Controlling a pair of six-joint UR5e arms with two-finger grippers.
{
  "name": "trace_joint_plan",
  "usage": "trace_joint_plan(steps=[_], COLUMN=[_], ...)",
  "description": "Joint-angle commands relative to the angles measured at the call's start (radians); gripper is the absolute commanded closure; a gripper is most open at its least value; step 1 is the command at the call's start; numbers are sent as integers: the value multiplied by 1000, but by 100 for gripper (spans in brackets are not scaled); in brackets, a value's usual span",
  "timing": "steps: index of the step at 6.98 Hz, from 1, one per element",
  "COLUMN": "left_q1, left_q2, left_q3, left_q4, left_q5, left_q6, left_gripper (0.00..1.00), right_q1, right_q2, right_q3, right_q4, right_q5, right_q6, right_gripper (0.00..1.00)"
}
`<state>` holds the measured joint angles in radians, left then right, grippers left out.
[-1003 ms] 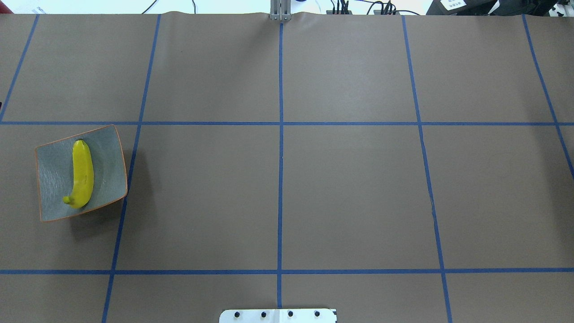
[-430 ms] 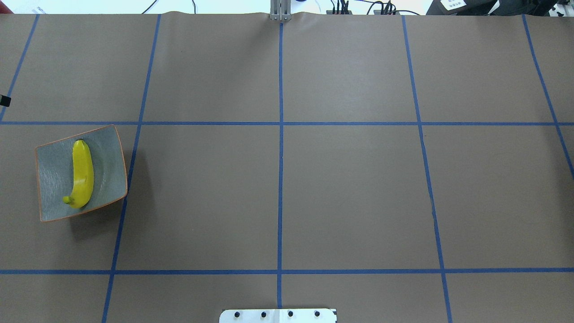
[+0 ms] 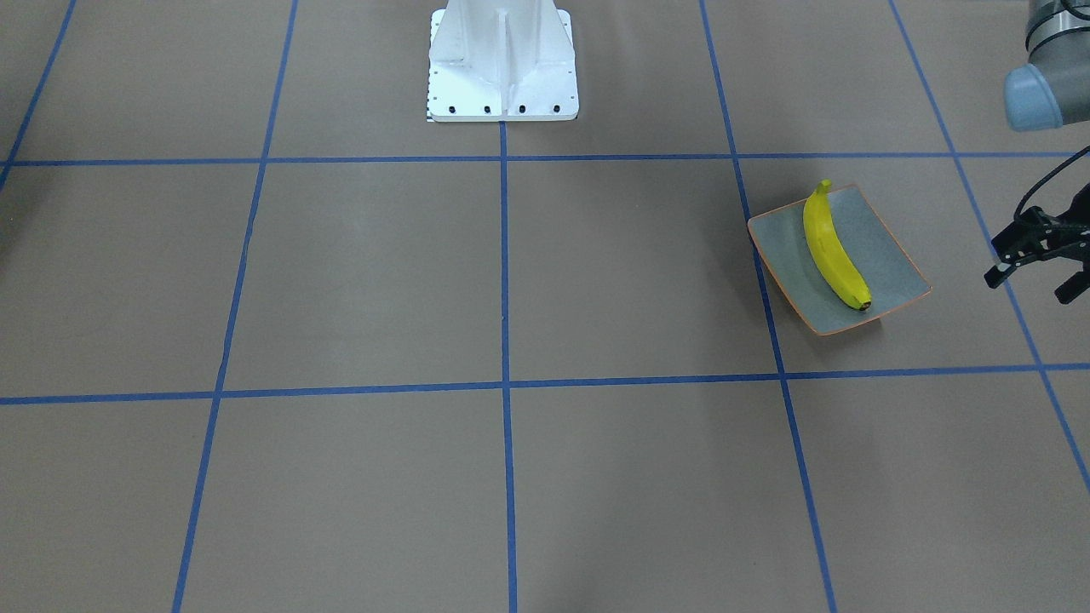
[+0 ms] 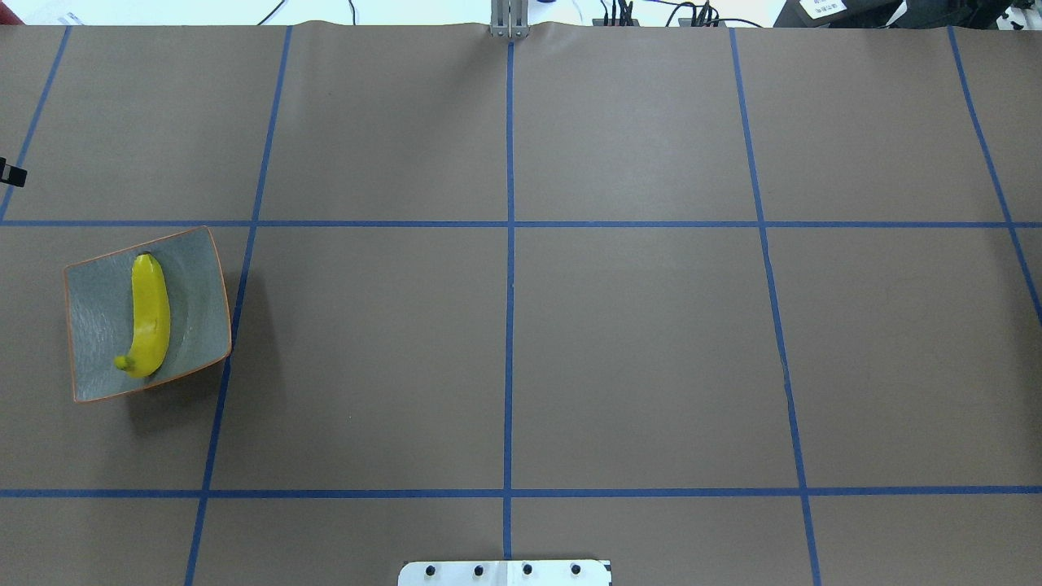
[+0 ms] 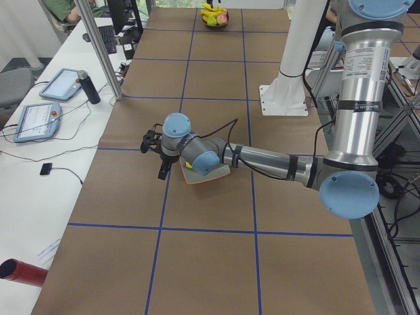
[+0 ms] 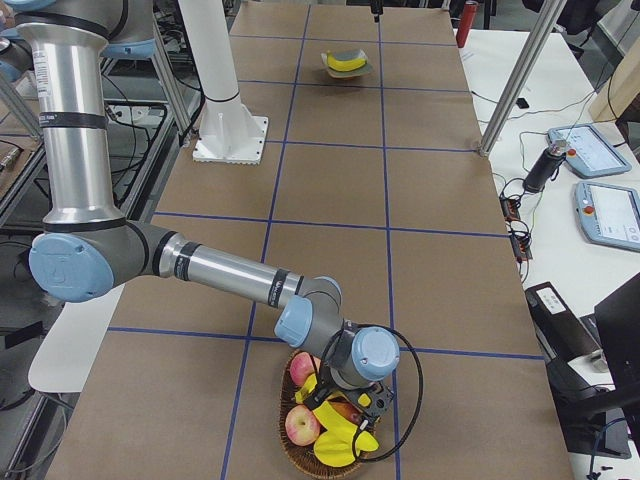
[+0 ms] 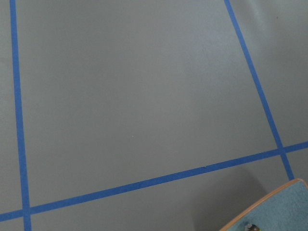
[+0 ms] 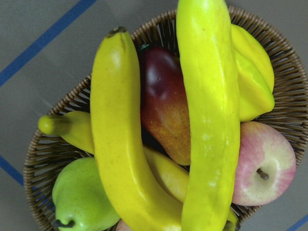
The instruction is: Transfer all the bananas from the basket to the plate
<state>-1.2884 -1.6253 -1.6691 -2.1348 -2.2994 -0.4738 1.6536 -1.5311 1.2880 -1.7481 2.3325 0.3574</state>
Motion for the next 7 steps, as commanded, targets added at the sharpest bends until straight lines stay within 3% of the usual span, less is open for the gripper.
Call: trace_joint_plan(steps=[1,5,7], left_q1=[3,9,9], left_q2=[-7,-5,-4], left_q3=[0,2,2], left_q4=[0,0,0], left_q5=[0,0,0], left_q6=[-2,0,0], left_gripper=[0,0,0], right_q1=[0,0,0], right_q2=[-14,-29,-37], right_q3=[-68,-69,-65], right_q4=[117,141,141], right_q5=[-12,-9,-2], right_q6=[0,-23,-24], right_gripper=[1,6,23])
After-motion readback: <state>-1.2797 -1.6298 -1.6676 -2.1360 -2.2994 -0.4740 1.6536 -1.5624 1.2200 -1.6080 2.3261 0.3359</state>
